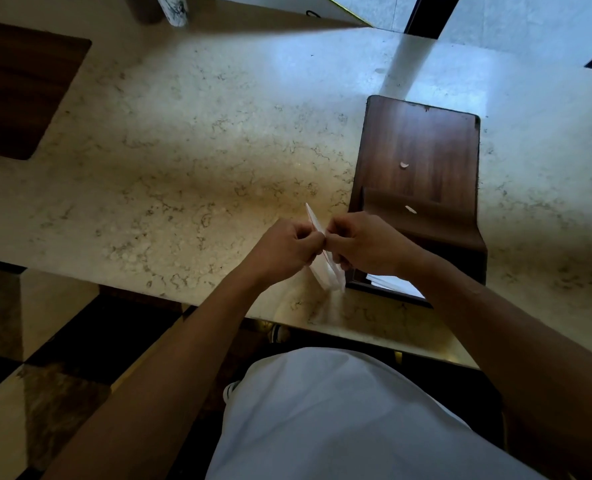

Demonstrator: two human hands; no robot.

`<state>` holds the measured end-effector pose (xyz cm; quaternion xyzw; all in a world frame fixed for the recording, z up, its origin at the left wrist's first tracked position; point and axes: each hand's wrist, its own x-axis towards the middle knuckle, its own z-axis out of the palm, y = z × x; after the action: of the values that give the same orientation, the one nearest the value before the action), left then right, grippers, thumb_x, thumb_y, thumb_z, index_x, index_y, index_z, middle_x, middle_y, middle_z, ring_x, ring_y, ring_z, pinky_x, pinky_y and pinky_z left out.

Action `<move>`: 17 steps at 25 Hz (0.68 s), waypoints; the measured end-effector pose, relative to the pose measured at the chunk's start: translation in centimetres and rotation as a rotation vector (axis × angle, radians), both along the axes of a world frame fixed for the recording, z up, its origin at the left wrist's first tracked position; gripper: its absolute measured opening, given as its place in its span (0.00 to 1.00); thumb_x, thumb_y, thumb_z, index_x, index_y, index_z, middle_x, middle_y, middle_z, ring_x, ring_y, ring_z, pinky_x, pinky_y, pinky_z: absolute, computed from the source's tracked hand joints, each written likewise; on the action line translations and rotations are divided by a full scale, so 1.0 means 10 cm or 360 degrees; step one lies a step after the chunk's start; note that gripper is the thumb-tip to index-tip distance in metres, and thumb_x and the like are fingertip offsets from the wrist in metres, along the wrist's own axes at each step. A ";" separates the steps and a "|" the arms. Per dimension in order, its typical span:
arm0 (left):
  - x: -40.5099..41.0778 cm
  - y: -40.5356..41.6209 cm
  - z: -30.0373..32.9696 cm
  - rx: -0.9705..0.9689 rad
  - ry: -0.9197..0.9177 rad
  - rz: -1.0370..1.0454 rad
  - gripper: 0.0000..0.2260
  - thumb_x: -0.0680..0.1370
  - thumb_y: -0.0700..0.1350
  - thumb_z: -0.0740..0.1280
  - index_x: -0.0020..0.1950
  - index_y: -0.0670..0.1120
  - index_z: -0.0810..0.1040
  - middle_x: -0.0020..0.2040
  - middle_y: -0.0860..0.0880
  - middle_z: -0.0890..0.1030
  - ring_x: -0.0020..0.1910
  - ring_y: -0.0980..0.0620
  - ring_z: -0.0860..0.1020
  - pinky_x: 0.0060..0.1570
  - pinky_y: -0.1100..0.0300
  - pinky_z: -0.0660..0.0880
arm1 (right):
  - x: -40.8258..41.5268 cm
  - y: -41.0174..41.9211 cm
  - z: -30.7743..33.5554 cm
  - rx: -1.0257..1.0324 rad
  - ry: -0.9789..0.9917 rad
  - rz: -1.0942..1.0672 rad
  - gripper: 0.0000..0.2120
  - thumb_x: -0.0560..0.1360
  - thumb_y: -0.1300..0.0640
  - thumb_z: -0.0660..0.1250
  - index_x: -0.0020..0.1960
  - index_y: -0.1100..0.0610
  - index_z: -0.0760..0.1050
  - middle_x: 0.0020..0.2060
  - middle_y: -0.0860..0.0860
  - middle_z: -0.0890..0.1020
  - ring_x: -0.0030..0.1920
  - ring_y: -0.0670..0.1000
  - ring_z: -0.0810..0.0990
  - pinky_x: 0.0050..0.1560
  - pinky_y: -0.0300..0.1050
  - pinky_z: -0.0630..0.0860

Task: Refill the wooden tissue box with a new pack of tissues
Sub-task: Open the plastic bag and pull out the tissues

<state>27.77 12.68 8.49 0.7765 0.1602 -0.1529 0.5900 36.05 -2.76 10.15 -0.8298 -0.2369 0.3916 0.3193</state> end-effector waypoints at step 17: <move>-0.04 0.26 0.05 0.1096 0.0046 -0.0324 0.18 0.72 0.48 0.70 0.26 0.43 0.70 0.23 0.49 0.67 0.24 0.51 0.63 0.27 0.59 0.60 | 0.08 -0.32 0.00 -0.0195 -0.0880 -0.0007 0.11 0.75 0.56 0.71 0.37 0.55 0.72 0.29 0.50 0.77 0.27 0.49 0.75 0.29 0.47 0.76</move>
<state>27.33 15.30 8.99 0.9395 0.1324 -0.1591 0.2731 36.89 -5.95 10.19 -0.9234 -0.2891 0.1633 0.1928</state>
